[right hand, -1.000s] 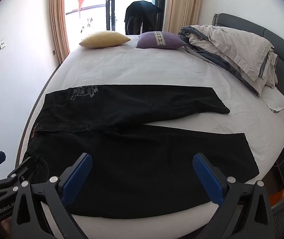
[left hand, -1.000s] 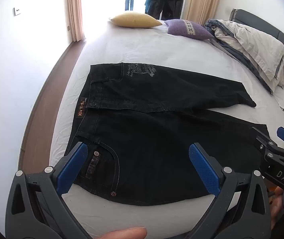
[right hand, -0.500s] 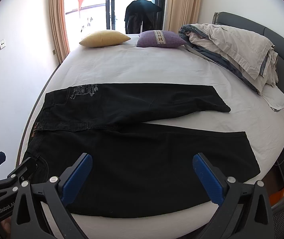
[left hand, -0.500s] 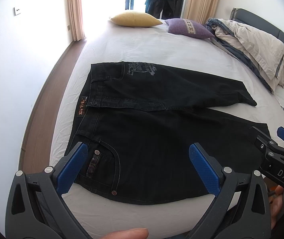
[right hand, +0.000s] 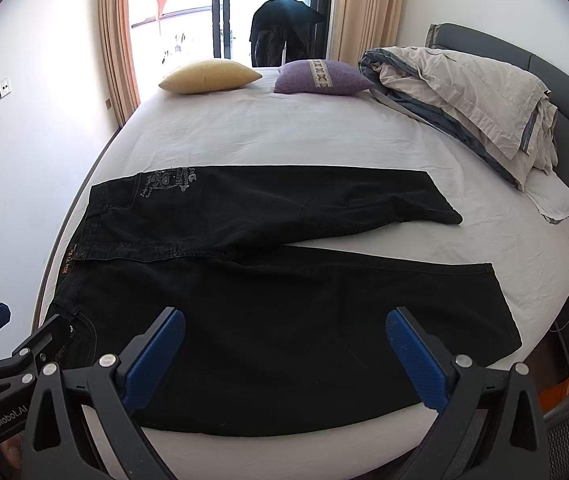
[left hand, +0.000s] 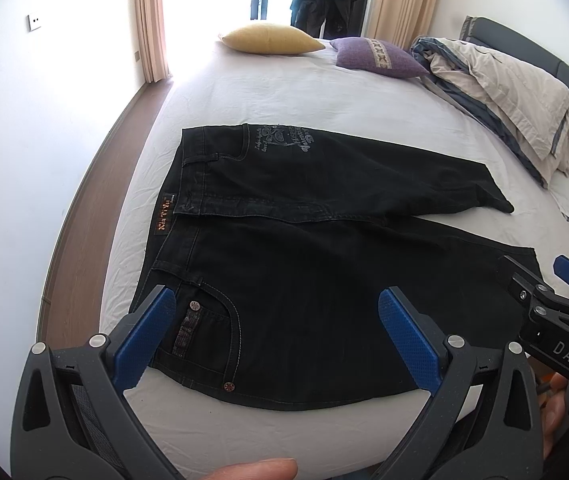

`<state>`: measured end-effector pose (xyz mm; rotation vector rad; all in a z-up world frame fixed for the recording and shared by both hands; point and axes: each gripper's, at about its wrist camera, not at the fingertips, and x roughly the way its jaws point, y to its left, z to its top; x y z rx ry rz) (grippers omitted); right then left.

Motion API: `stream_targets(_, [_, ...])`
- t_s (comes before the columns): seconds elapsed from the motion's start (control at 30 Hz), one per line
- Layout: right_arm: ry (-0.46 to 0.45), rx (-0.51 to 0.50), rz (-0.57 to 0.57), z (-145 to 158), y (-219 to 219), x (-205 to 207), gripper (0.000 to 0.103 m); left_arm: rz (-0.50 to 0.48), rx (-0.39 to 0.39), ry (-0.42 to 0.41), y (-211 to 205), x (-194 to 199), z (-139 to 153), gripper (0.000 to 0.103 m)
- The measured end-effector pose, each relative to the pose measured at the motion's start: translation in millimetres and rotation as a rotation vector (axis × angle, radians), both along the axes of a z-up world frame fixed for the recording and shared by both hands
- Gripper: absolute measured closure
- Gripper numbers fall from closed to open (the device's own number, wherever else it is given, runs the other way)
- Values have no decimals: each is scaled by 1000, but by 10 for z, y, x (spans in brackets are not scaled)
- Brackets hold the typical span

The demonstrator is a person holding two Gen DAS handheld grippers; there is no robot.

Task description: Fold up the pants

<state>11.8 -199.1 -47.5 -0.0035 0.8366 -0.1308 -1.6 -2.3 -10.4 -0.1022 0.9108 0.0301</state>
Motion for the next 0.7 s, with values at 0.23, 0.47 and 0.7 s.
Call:
stream_targets(0.23, [2, 1, -1, -10, 10, 6, 0, 0, 0, 1, 0, 1, -1, 0])
stream_targets(0.47, [3, 1, -1, -11, 11, 6, 0, -1, 0, 0, 2, 0, -1, 0])
stream_targets(0.7, [5, 3, 0, -43, 19, -1, 0, 0, 0, 0, 1, -2, -2, 0])
